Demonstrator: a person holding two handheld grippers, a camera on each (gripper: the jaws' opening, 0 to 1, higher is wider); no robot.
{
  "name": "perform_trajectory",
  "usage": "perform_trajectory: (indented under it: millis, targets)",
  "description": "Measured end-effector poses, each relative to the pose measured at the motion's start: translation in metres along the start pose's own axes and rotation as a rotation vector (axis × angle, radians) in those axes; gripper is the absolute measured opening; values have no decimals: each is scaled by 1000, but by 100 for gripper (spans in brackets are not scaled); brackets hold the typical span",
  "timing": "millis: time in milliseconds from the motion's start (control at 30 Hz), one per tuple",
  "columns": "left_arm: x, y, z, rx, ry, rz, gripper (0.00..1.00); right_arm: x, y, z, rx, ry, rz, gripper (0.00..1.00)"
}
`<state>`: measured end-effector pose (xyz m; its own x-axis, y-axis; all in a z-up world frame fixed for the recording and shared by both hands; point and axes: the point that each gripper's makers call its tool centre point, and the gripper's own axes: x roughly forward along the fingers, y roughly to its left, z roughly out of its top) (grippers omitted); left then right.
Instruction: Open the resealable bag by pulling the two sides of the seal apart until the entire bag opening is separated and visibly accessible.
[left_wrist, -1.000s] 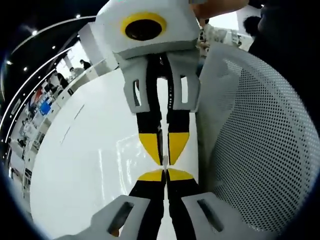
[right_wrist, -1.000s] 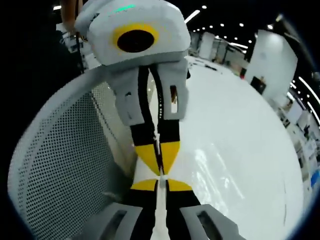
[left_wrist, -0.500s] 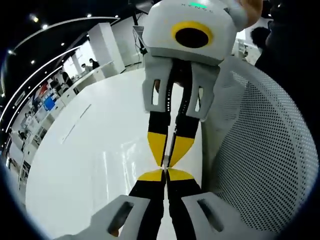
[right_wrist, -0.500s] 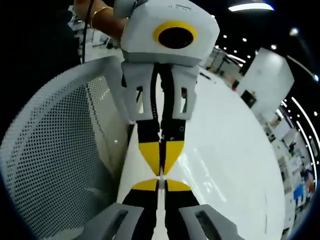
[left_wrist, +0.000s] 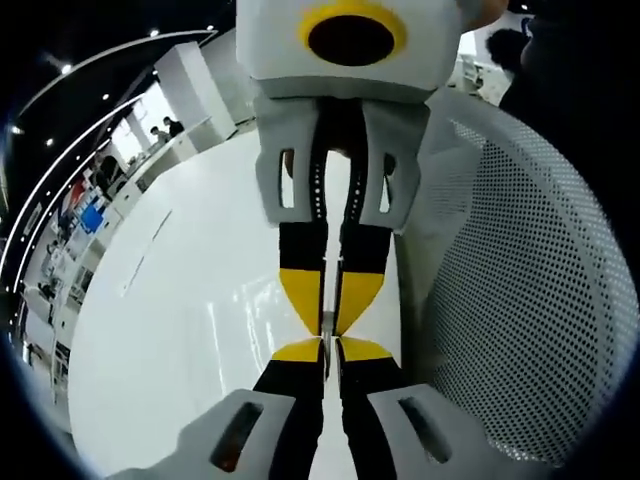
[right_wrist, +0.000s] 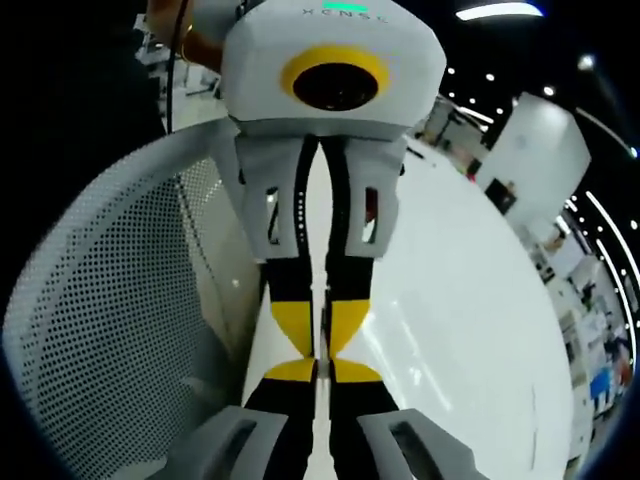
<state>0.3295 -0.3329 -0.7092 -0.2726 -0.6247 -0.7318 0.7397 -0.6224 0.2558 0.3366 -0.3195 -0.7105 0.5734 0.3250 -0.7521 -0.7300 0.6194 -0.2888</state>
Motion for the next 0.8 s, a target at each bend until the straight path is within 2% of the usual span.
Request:
perform_trajectory:
  millis: [167, 233, 433, 533, 733, 800]
  targets:
    - [1, 1, 0, 102, 29, 9, 0, 1, 0, -2, -31, 17, 1, 0]
    - [2, -1, -1, 63, 36, -7, 0, 2, 1, -3, -32, 19, 7, 0]
    - [1, 1, 1, 47, 9, -6, 0, 0, 1, -4, -25, 16, 10, 0]
    - [1, -1, 1, 19, 0, -26, 0, 0, 3, -4, -16, 7, 20, 0]
    - [-5, 0, -2, 38, -4, -31, 0, 0, 2, -10, -4, 14, 17, 0]
    - [-7, 2, -3, 22, -9, -23, 0, 0, 1, -13, -5, 24, 11, 0]
